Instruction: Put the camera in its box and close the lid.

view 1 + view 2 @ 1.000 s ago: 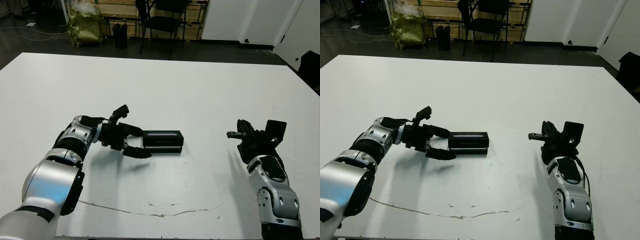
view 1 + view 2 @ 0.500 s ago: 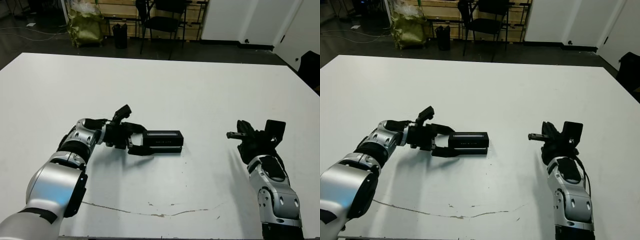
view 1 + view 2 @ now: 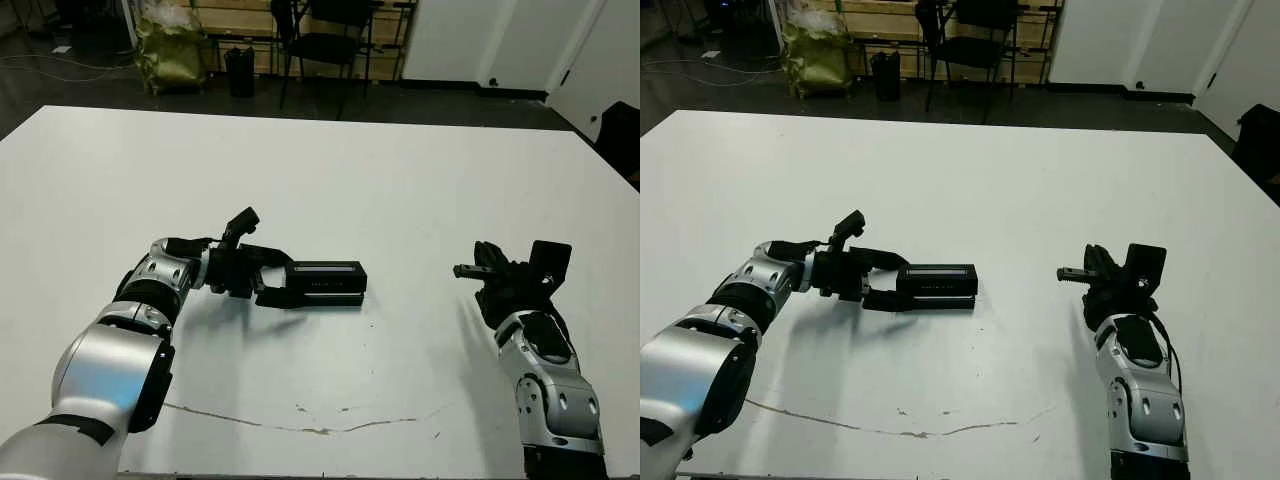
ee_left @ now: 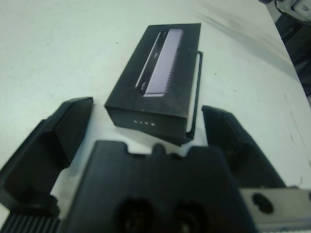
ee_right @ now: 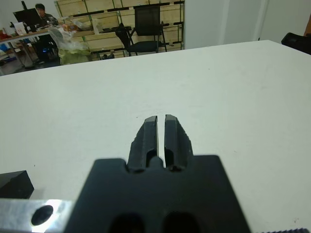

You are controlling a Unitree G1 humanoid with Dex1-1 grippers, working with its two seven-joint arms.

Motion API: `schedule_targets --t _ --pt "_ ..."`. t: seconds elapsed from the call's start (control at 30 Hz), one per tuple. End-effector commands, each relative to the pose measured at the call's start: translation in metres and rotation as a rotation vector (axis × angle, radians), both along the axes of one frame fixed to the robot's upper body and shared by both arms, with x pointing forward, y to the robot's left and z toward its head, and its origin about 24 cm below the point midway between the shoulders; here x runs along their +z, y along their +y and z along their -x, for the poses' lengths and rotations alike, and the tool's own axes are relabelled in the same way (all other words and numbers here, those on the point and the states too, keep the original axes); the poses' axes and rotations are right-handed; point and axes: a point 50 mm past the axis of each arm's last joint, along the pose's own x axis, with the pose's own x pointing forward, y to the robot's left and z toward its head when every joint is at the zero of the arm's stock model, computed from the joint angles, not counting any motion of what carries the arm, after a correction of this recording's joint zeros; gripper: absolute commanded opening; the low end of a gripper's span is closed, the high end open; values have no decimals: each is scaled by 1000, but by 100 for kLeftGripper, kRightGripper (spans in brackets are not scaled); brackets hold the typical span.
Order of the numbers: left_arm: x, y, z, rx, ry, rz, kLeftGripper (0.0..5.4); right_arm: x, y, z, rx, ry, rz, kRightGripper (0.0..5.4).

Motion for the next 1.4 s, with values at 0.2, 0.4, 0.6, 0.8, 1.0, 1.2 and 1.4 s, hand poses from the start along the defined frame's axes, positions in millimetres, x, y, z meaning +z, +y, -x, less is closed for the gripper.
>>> schedule_targets --t 0.2,0.4,0.6,0.8,1.0,1.2,1.4 --pt "-19 1 12 28 128 -21 539 1 -2 2 -1 6 26 0" --pt "-21 0 12 28 114 -45 539 0 -2 1 -16 11 8 0" --pt "-22 -1 13 28 118 -27 539 -3 -3 0 -17 9 30 0" --pt "-24 -2 14 43 142 -7 539 0 -3 1 -10 11 10 0" --pt "-26 -5 17 31 132 35 539 4 -1 2 -14 -3 25 0" --pt "-29 -5 17 61 148 7 539 4 -1 3 6 -12 24 0" --pt "-29 -6 16 63 121 -8 539 -4 -5 1 -11 7 7 0"
